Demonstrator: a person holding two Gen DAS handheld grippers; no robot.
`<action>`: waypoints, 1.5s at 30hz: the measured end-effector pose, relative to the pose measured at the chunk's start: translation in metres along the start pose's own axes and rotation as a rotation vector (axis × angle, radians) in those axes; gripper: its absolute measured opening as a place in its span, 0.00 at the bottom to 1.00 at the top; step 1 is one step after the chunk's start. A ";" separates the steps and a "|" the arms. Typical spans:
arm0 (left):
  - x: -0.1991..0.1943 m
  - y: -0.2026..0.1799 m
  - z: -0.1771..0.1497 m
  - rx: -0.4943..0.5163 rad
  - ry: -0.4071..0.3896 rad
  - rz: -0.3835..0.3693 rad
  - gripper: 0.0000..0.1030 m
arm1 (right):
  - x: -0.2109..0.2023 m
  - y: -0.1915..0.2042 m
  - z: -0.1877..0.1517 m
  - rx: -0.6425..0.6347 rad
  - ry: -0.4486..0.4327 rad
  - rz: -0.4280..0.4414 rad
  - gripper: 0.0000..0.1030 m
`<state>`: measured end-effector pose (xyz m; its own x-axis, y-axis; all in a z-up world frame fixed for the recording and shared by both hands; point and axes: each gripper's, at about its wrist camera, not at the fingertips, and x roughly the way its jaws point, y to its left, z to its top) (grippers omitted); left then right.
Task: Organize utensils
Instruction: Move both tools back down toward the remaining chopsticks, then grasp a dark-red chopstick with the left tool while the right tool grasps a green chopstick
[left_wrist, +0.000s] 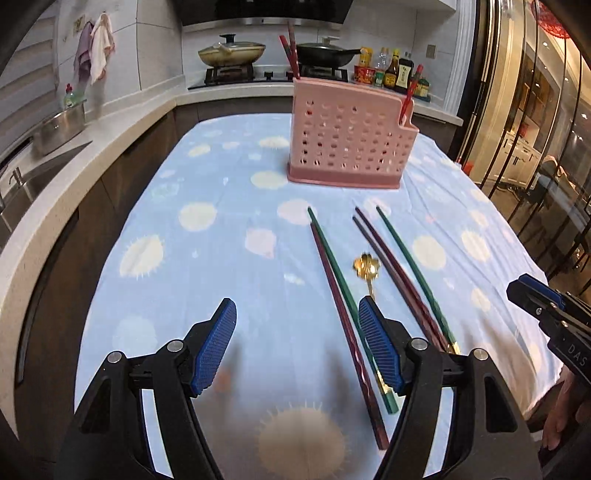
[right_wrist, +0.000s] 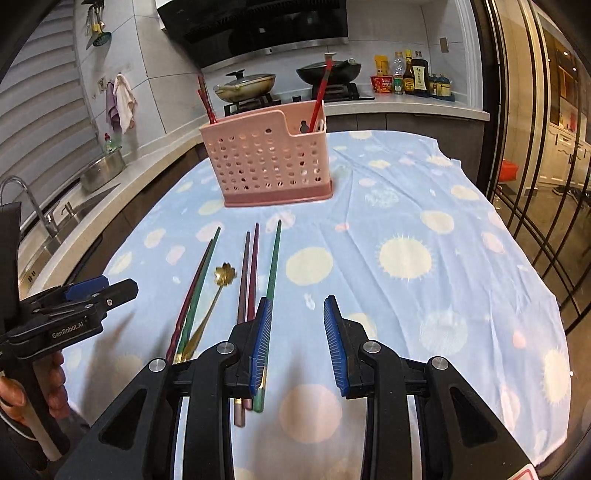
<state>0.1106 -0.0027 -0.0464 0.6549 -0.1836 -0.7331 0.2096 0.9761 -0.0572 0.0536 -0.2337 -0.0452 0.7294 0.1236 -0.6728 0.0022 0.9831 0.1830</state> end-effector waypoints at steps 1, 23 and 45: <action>0.001 0.000 -0.007 -0.004 0.017 -0.005 0.63 | 0.001 0.001 -0.006 -0.002 0.006 -0.002 0.28; 0.004 -0.020 -0.065 0.040 0.106 -0.033 0.63 | 0.037 0.029 -0.048 -0.040 0.104 0.006 0.24; 0.008 -0.028 -0.068 0.083 0.104 -0.020 0.63 | 0.039 0.014 -0.053 -0.013 0.104 0.002 0.07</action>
<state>0.0603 -0.0237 -0.0969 0.5718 -0.1852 -0.7992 0.2842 0.9586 -0.0188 0.0463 -0.2076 -0.1069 0.6545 0.1378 -0.7434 -0.0083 0.9845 0.1752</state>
